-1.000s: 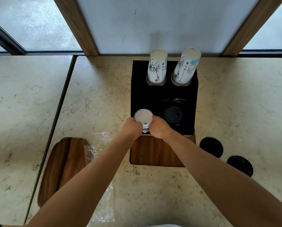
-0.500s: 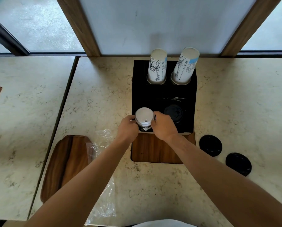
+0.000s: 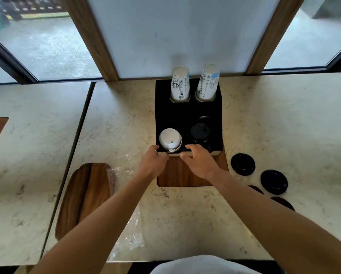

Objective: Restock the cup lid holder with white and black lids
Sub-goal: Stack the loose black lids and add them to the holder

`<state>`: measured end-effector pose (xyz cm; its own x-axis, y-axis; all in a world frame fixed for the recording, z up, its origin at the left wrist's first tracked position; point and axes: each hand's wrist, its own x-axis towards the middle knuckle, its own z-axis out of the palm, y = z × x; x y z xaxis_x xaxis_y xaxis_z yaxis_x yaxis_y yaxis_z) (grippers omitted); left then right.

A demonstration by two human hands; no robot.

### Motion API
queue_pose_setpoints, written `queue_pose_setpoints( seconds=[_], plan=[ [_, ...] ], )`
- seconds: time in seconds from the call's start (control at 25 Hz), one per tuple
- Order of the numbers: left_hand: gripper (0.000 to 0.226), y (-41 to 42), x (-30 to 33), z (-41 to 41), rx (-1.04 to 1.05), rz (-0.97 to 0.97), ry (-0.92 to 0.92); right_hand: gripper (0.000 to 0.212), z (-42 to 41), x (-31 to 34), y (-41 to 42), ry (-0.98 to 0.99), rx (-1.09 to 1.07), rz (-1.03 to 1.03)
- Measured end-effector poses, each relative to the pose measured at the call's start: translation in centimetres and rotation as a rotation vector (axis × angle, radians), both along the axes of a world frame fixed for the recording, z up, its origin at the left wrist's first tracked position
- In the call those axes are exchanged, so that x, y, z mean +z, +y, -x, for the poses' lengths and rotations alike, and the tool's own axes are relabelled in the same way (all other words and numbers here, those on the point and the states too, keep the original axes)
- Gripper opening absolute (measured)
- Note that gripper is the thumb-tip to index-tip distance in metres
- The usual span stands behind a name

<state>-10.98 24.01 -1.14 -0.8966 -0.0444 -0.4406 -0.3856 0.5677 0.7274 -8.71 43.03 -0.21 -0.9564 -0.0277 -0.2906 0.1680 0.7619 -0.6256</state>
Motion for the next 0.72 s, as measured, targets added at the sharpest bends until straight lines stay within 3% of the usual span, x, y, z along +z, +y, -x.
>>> queue_pose_setpoints(
  seconds=[0.16, 0.32, 0.52, 0.72],
  plan=[
    [0.052, 0.4, 0.5, -1.5, -0.065, 0.046, 0.016, 0.056, -2.4, -0.1, 0.4, -0.001, -0.059, -0.020],
    [0.017, 2.6, 0.6, -2.4, -0.182, 0.041, -0.028, 0.050, -5.7, 0.0, 1.9, 0.020, -0.185, -0.042],
    [0.043, 7.3, -0.6, -3.8, -0.358, 0.015, -0.061, 0.045, -11.0, -0.4, 6.0, -0.038, -0.329, -0.123],
    [0.044, 12.4, -1.5, -5.7, -0.440, -0.012, -0.181, 0.051, -15.1, -1.3, 11.4, -0.081, -0.433, -0.199]
  ],
)
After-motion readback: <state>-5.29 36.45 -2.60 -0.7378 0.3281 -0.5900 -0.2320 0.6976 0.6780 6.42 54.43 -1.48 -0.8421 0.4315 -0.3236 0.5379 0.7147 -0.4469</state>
